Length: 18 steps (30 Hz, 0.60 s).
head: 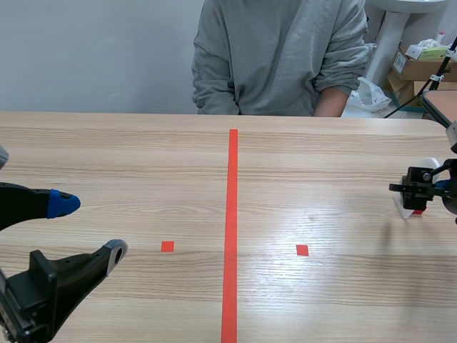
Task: Do the leaf sorting experiment
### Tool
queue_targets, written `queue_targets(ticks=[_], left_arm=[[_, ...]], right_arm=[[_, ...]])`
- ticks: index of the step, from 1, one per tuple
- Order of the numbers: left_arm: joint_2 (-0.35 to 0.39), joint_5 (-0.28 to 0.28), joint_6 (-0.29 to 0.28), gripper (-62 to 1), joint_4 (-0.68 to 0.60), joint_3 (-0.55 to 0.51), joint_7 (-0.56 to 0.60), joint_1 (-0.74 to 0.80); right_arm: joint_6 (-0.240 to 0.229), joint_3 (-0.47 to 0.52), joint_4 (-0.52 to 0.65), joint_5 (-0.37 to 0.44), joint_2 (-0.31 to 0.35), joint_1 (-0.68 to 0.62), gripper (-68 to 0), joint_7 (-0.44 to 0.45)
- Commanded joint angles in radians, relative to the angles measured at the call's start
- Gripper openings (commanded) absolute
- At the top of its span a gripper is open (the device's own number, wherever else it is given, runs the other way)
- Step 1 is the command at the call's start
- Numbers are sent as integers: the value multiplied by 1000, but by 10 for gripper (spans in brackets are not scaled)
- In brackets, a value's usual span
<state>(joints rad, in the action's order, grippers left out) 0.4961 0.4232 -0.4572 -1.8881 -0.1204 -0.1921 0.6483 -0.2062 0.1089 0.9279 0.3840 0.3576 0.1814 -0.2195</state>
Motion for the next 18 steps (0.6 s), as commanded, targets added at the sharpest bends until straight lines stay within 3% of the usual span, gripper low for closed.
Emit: queue_targets(ticks=[1, 7, 12, 18], left_arm=[[0, 6, -2, -61, -8, 2, 8, 0], [0, 6, -2, -61, -8, 2, 8, 0], [0, 6, -2, -61, -8, 2, 8, 0], [0, 6, -2, -61, -8, 2, 8, 0]], right_arm=[[-3, 11, 39, 4, 29, 5, -341, -1], [-6, 53, 187, 5, 56, -89, -341, -55], [-81, 87, 367, 34, 87, -214, -340, -84], [-106, 118, 586, 78, 106, -373, -278, -105]])
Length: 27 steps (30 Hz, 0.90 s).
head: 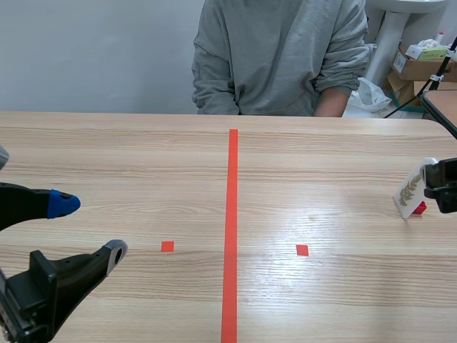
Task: Do the leaf sorting experiment
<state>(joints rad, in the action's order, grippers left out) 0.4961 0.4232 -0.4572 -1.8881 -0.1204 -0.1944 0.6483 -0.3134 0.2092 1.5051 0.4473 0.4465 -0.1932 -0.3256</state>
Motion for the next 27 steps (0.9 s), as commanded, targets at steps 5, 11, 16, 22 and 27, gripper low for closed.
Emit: queue_targets(ticks=[5, 11, 16, 22, 27], left_arm=[[0, 6, -2, -61, -8, 2, 10, 0], [0, 6, -2, -61, -8, 2, 10, 0], [0, 6, -2, -61, -8, 2, 10, 0], [1, 7, -2, -61, -8, 2, 11, 0], [0, 7, -2, -61, -8, 2, 11, 0]], right_arm=[[-60, 28, 169, 78, 16, -122, -260, -29], [-85, 28, 338, 123, 16, -264, -260, -67], [-107, 28, 447, 130, 15, -375, -260, -86], [-164, 27, 523, 193, 13, -462, -260, -89], [-196, 26, 524, 246, 10, -460, -260, -41]])
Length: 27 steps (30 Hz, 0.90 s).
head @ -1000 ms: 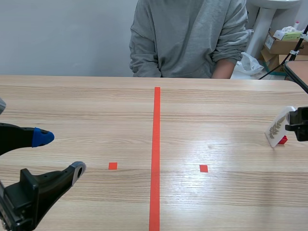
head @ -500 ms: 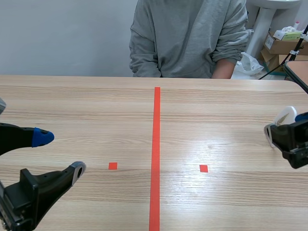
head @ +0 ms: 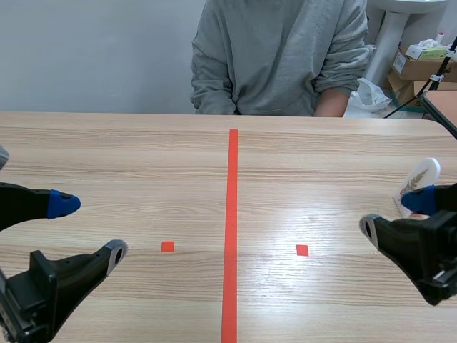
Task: Do the leaf sorting experiment
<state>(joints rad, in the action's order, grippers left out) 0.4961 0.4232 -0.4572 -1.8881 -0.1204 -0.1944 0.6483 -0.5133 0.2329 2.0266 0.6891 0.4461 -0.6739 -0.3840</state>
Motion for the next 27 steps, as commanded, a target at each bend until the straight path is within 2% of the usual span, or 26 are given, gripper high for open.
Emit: queue_targets(ticks=[1, 8, 10, 27], left_arm=[[0, 7, -2, -61, -8, 2, 11, 0], [0, 7, -2, -61, -8, 2, 11, 0], [0, 7, -2, -61, -8, 2, 11, 0], [0, 7, -2, -61, -8, 2, 11, 0]], right_arm=[[3, 3, 0, 2, 11, 23, -260, 21], [3, 3, -47, -4, 11, 23, -261, 47], [-11, 3, -55, -3, 11, 23, -266, 65], [-11, 2, -57, 0, 11, 23, -265, 66]])
